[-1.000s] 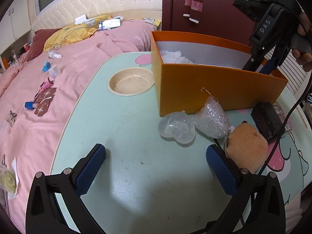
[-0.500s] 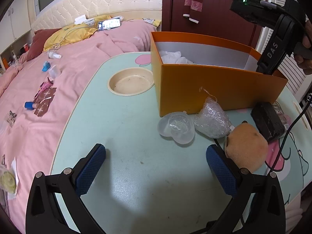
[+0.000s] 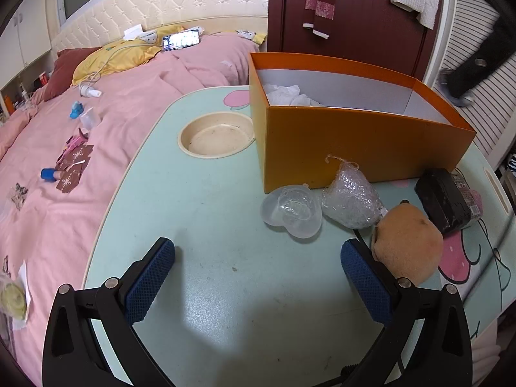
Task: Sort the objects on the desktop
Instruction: 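Grasp the silver cone and set it on the table, open right gripper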
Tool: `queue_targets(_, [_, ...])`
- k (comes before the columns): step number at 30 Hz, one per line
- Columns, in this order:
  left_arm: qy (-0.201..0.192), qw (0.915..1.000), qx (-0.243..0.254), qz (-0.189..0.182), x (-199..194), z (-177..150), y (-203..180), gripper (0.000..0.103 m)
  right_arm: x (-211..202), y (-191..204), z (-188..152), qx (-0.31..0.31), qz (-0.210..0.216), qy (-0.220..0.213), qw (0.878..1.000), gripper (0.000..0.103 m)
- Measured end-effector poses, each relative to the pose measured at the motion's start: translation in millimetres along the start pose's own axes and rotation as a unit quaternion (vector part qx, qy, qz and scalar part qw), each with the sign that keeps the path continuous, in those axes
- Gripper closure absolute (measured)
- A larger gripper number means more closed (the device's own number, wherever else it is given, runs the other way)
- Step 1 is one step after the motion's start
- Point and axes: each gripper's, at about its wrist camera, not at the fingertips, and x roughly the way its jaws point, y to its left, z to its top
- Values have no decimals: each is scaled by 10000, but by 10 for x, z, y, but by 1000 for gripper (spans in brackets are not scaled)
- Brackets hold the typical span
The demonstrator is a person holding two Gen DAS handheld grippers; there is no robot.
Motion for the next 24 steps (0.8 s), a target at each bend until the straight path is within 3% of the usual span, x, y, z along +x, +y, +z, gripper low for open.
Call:
queue_targets(4, [0,10000,-2,2,-7,-1,-15,0,-13,159,-195,-50,170,-62,9998,73])
queue_targets(10, [-3,10000,-1,0,-8,0,-14,0,207,127,-625,114,-58,-156,9998,73])
queue_targets(19, [30,10000,1,2,-8,8,10,0,377,161,-910,331,-92,-821,9960,73])
queue_targets(24, [207,9996,10,-168,-24,79,55,0,364,143,-1034,478,104,-1179,9918,72])
